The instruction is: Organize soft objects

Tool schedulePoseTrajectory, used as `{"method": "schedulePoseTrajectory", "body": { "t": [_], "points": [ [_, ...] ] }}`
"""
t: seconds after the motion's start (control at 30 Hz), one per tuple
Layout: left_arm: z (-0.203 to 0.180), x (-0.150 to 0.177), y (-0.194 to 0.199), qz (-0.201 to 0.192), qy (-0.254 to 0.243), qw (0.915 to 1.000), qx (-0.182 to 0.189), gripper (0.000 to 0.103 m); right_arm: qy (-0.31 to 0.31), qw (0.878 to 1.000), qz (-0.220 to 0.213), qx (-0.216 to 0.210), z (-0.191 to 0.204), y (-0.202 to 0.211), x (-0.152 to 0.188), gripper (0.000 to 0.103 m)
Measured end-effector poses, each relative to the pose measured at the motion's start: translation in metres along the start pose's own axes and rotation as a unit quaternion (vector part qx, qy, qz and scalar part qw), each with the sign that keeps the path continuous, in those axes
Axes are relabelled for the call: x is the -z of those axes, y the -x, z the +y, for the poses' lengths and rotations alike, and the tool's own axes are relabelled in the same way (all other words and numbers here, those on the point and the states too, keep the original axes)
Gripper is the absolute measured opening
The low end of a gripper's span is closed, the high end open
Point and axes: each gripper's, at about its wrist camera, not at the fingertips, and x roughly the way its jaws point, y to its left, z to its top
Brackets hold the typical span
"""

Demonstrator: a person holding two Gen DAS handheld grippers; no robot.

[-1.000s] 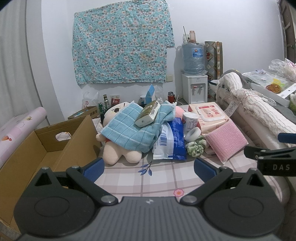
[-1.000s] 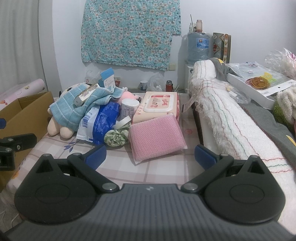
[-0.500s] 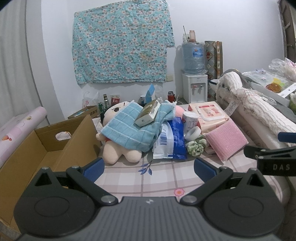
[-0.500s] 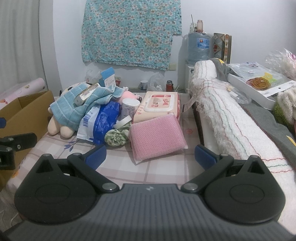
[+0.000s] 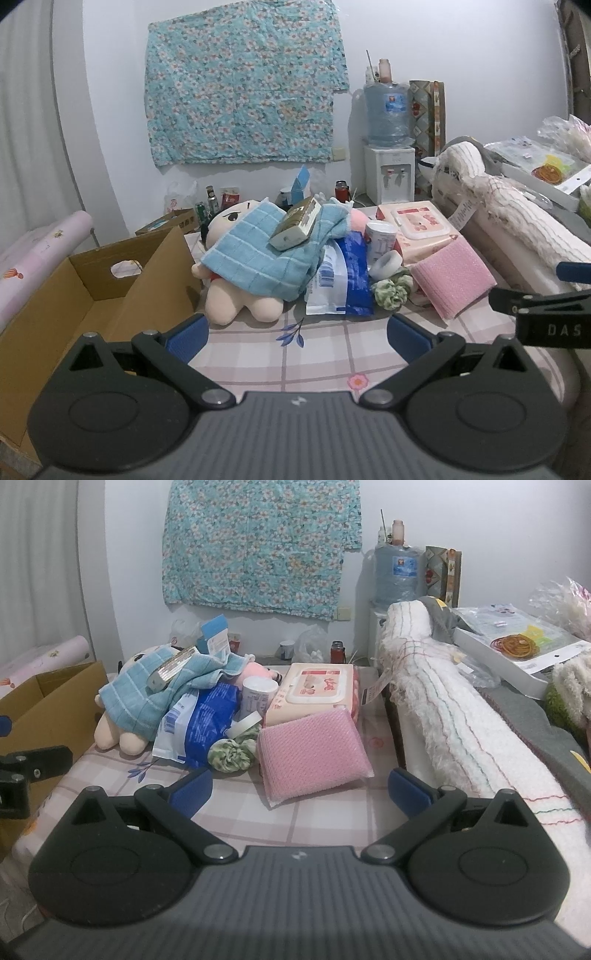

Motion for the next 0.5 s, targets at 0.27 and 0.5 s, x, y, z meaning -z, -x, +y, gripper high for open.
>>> {"method": "schedulePoseTrajectory", "body": {
  "t": [0.27, 0.5],
  "points": [
    [-0.0023, -0.0006, 0.0015, -0.001, -0.002, 1.0000, -0.001, 0.103, -0.001, 1.000, -0.001, 0.000, -0.0005, -0.0004, -0.0003, 0.102],
    [-0.0018, -0.0018, 0.0014, -0.002, -0.001, 1.0000, -0.003, 0.103, -0.001, 1.000, -0.001, 0.001, -0.0007, -0.0005, -0.0005, 0.102]
  ]
}}
